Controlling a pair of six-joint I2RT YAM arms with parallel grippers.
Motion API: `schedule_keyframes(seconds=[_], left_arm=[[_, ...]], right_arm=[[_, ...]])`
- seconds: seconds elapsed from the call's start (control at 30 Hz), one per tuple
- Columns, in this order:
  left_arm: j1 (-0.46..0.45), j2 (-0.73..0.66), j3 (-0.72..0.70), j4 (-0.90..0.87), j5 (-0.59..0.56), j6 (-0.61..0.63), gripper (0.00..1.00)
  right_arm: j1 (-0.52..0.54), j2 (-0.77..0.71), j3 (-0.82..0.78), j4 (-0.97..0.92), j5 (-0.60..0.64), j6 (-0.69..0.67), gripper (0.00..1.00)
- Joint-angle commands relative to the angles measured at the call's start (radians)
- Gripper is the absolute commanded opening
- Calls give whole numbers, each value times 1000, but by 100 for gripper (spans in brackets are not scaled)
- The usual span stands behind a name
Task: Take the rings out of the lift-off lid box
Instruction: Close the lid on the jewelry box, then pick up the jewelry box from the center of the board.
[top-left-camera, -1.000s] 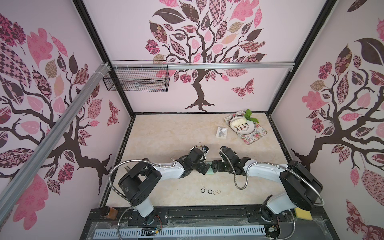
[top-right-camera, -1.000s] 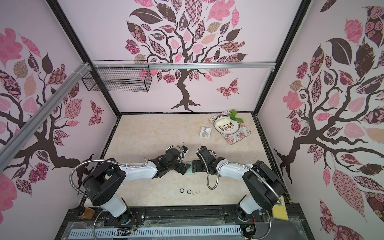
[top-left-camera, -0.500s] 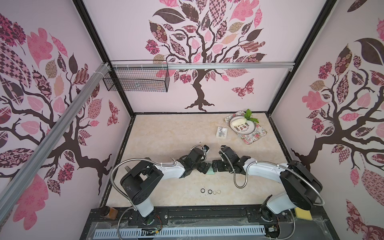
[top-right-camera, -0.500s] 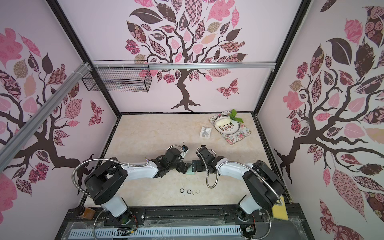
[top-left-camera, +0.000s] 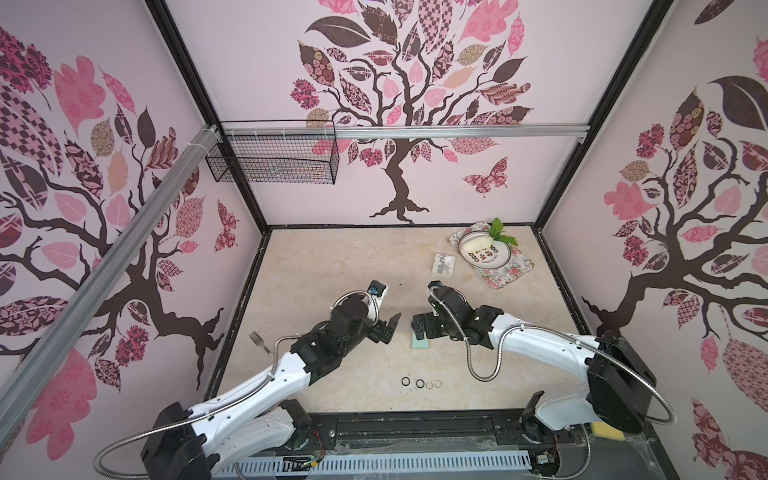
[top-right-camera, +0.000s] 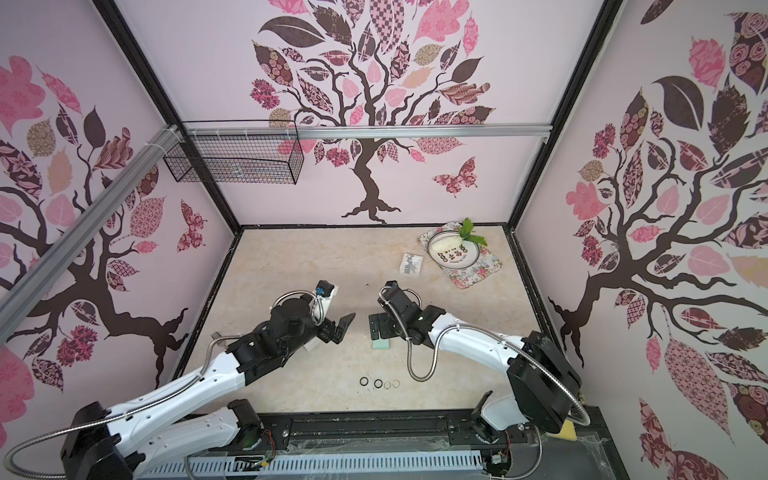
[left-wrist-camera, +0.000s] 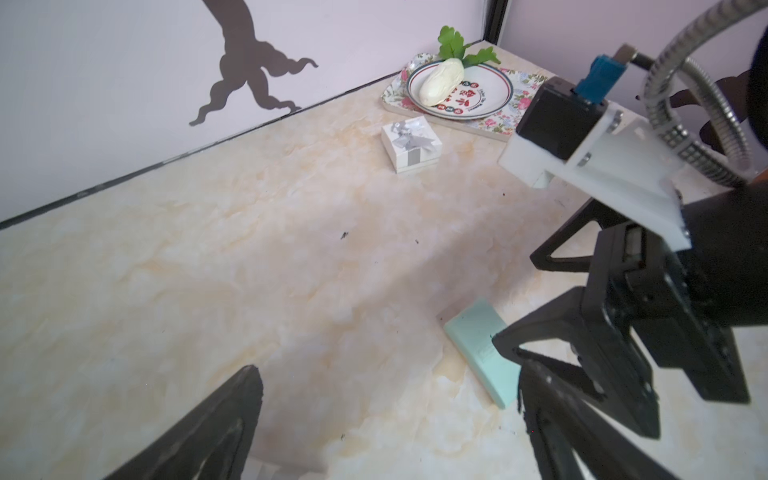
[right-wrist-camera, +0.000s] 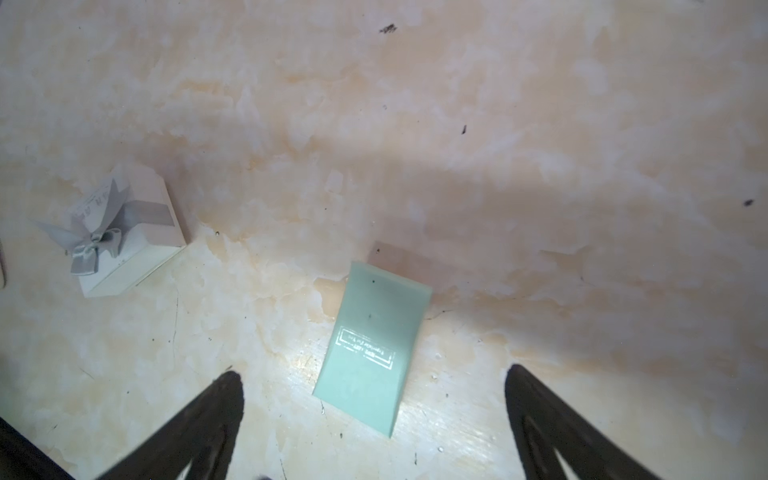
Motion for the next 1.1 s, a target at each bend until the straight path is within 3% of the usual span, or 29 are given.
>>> schedule_keyframes(seconds=[0.0,0.27,0.4,0.5,0.73,0.9,1.07], left_arm=[[4,-98,-87,-108,-35,-66,98],[4,-186,-141,-101,-12,-96,98],[3,-180,-157,-83,3,-95,98],[3,-181,-173,-66,2,-97,98],[3,-215,-182,-64,-11,-97,98],[2,-237,-190,-64,-20,-99,98],[2,-235,-188,-62,-24,-96,98]], right_arm=[[3,99,27,-17,20,37,100],[26,234,80,12,24,42,98],[42,265,91,4,32,52,88],[44,282,89,2,36,62,69],[43,306,93,-22,59,71,52],[41,301,135,-46,85,47,46],[-30,302,234,-57,60,-17,46]])
